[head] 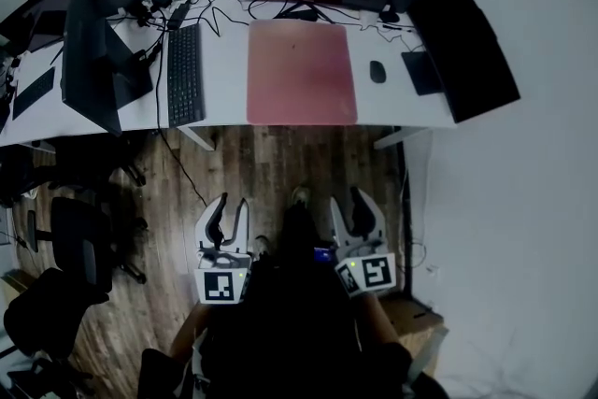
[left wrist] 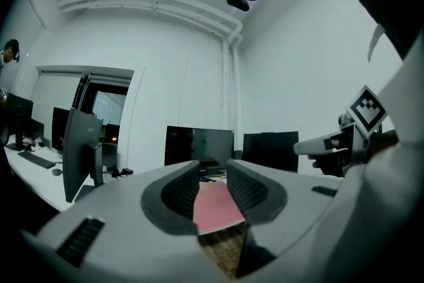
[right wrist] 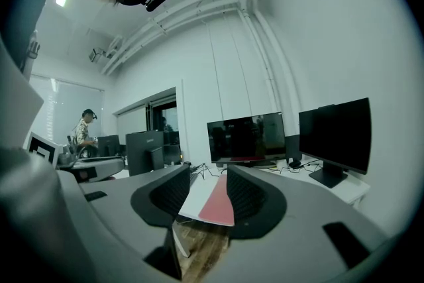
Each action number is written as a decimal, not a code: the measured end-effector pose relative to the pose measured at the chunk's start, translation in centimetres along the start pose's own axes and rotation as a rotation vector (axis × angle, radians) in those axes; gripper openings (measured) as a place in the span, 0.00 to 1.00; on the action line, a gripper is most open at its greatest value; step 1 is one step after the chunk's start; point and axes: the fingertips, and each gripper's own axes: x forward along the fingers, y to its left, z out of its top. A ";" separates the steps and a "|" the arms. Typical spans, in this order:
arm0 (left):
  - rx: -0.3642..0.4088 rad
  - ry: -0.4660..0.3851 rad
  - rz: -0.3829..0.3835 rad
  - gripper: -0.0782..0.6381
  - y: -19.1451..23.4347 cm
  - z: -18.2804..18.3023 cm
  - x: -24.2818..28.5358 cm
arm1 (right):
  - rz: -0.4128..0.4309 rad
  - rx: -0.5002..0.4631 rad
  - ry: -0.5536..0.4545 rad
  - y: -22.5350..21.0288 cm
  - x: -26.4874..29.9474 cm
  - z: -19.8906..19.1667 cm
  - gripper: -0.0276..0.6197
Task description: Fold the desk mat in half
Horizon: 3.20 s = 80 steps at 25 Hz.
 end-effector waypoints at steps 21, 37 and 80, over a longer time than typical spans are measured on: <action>0.077 0.053 0.056 0.27 -2.5 1.4 20.5 | 0.140 0.041 0.088 -14.3 16.5 2.3 0.30; 0.295 0.173 0.013 0.27 -2.3 -0.3 26.6 | 0.255 -0.015 0.240 -17.3 23.2 -2.2 0.30; 0.865 0.847 -0.674 0.37 -1.3 -33.0 30.8 | 0.579 -0.698 1.028 -14.1 27.9 -31.2 0.31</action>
